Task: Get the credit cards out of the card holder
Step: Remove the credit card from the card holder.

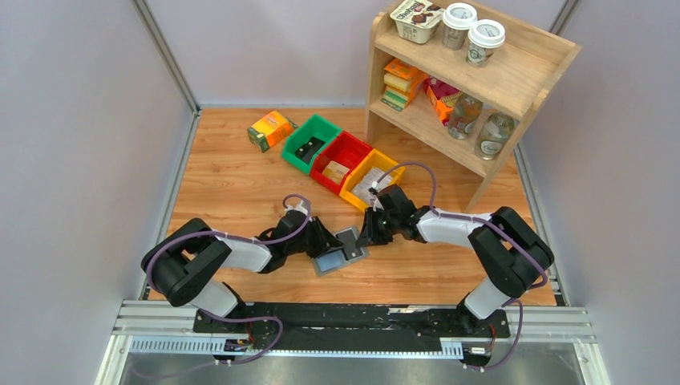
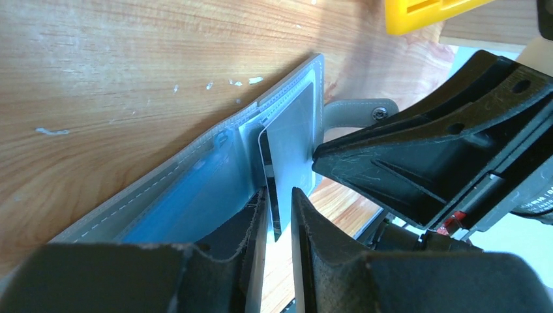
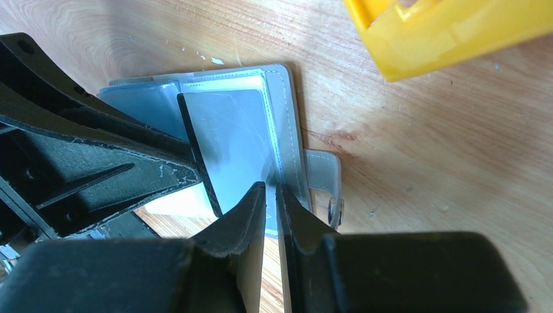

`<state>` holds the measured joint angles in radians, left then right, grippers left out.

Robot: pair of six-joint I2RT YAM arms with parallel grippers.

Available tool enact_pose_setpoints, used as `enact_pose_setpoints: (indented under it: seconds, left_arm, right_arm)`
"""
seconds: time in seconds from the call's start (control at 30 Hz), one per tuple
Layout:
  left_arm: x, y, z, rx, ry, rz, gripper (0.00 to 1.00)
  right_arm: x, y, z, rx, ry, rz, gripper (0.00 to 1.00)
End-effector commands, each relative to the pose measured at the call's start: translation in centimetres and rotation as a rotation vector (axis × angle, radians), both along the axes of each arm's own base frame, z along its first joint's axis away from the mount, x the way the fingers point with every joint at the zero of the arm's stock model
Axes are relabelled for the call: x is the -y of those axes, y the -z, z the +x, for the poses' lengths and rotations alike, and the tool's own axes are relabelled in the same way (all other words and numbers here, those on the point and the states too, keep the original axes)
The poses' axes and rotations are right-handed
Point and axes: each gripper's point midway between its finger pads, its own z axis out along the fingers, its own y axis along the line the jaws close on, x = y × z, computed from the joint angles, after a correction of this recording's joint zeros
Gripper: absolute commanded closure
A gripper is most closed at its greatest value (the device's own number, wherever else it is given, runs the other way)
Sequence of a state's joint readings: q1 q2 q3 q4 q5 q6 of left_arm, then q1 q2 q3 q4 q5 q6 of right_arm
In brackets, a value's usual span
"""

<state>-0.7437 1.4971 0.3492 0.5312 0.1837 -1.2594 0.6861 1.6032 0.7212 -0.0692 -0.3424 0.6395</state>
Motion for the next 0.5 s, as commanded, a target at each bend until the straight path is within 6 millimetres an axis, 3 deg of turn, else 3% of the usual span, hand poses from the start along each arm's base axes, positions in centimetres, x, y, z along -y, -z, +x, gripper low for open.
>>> enact_pose_setpoints:
  seconds: [0.0,0.23,0.47]
  left_arm:
    - [1.7,-4.0,1.1,0.122,0.022,-0.149,0.75]
    - [2.1,-5.3,0.9,0.192,0.055,-0.184,0.78]
    - [2.6,-4.6,0.8,0.191,0.092,-0.163,0.78]
  right_arm:
    - [-0.3,0.0,0.2,-0.005,0.0,0.019,0.82]
    - [-0.3,-0.1,0.2,-0.006,0.002,0.032,0.82]
    - [-0.5,-0.2,0.1,-0.009,-0.003,0.042,0.82]
